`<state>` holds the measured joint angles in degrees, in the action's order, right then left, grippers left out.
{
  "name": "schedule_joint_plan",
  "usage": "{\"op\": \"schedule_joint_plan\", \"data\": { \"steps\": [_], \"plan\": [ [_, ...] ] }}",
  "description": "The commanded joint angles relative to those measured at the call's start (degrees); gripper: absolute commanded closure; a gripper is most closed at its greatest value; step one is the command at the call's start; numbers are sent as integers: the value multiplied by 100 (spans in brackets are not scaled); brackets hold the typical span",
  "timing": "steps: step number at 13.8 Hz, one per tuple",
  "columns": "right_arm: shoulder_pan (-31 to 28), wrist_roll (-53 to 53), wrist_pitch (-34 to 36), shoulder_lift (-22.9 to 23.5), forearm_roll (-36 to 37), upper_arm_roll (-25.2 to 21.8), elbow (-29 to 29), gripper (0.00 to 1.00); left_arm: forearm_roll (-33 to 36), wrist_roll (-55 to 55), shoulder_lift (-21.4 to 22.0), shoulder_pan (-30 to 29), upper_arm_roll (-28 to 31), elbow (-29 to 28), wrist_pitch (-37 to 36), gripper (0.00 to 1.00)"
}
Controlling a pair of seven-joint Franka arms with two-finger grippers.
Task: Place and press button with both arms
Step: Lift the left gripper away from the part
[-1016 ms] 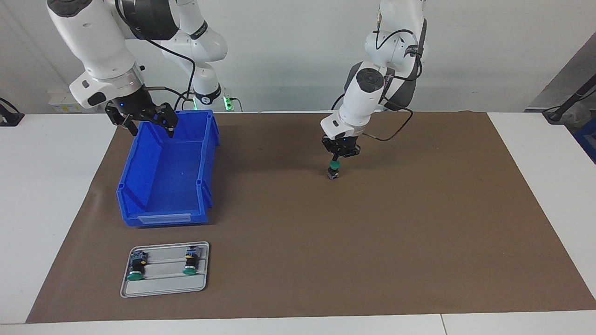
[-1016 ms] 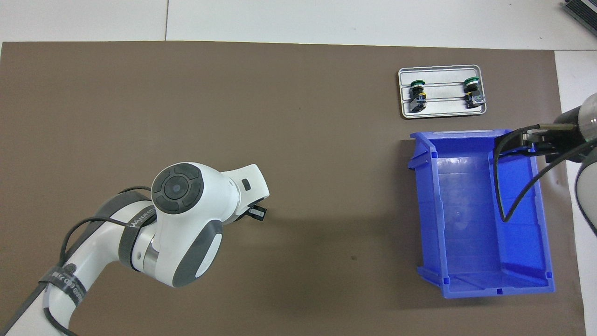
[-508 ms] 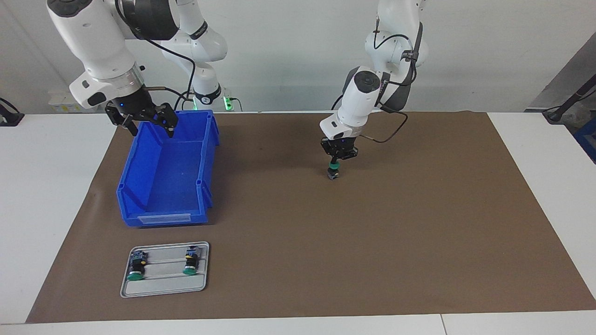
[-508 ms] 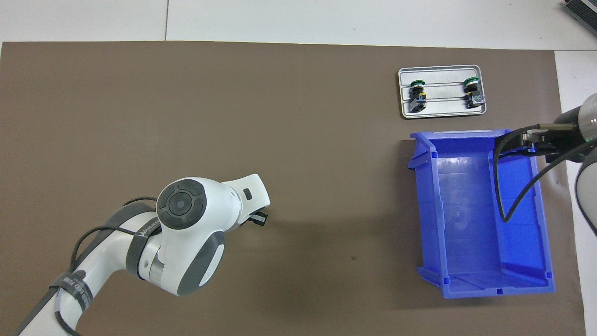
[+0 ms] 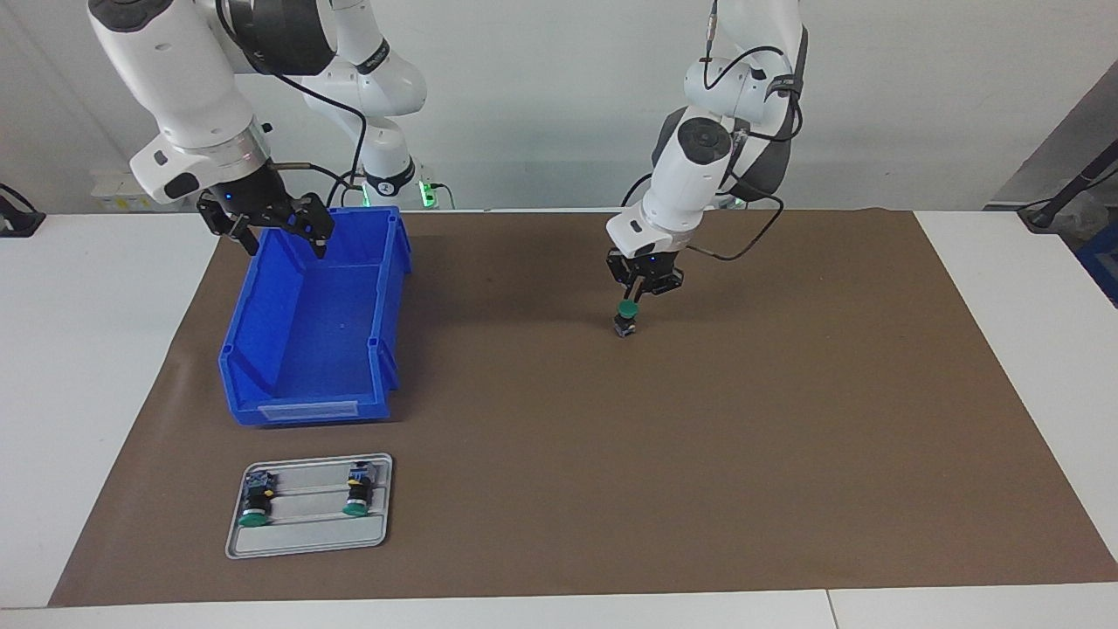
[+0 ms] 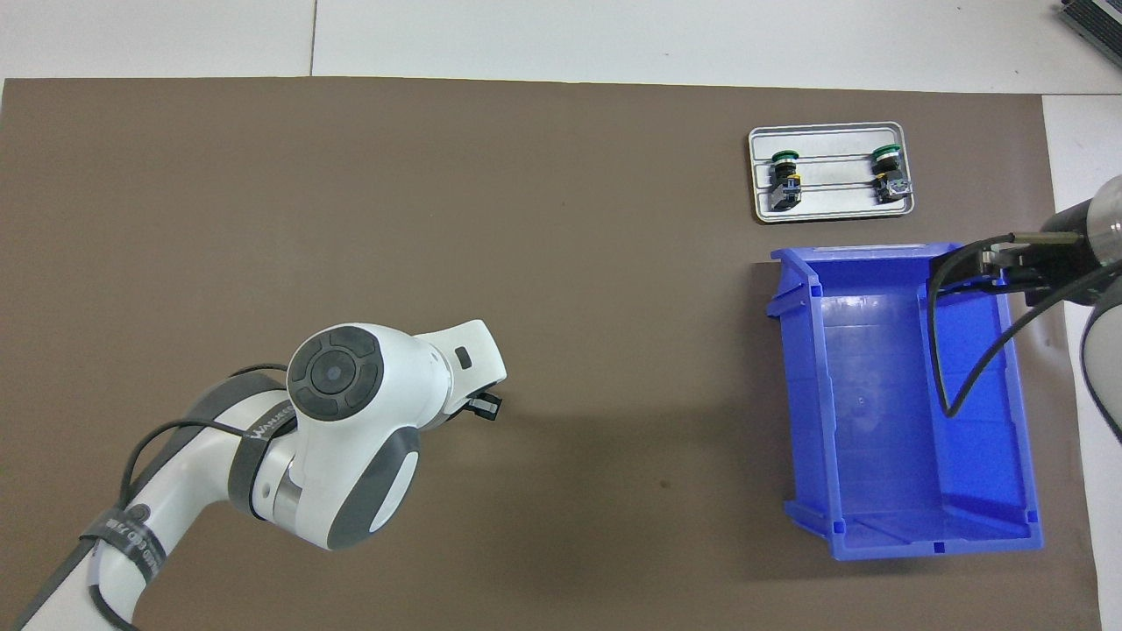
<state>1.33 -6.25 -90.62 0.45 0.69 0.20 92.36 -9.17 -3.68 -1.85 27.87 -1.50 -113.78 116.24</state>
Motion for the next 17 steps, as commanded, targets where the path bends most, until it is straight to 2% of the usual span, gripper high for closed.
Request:
{"op": "schedule_joint_plan", "data": {
  "steps": [1, 3, 6, 7, 11, 13, 14, 15, 16, 17],
  "plan": [
    [-19, 45, -17, -106, -17, 15, 89, 0, 361, -36, -114, -552, -16, 864, -995, 69],
    [-19, 45, -17, -106, -17, 16, 89, 0, 530, 52, -53, -939, 1, 1303, -1471, 54],
    [-19, 45, -17, -106, -17, 15, 89, 0, 548, 61, -140, -1371, 1, 2068, -2664, 56],
    [-19, 45, -17, -106, -17, 7, 89, 0, 556, 61, -140, -1502, 1, 2149, -2877, 56],
    [-19, 45, -17, -106, -17, 16, 89, 0, 591, 52, -132, -1846, 1, 2193, -3063, 56],
    [-19, 45, -17, -106, -17, 15, 89, 0, 810, 52, -132, -1890, 1, 2272, -3125, 52],
    [-19, 45, -17, -106, -17, 16, 89, 0, 907, 43, -132, -1899, 1, 2264, -3030, 39],
    [-19, 45, -17, -106, -17, 7, 89, 0, 995, 52, -114, -1908, 1, 2246, -3002, 12],
    [-19, 45, -17, -106, -17, 7, 89, 0, 1066, 61, -105, -1995, 1, 2203, -2941, 0],
    [-19, 45, -17, -106, -17, 7, 89, 0, 1066, 61, -96, -2048, -8, 2176, -2906, 0]
  ]
}}
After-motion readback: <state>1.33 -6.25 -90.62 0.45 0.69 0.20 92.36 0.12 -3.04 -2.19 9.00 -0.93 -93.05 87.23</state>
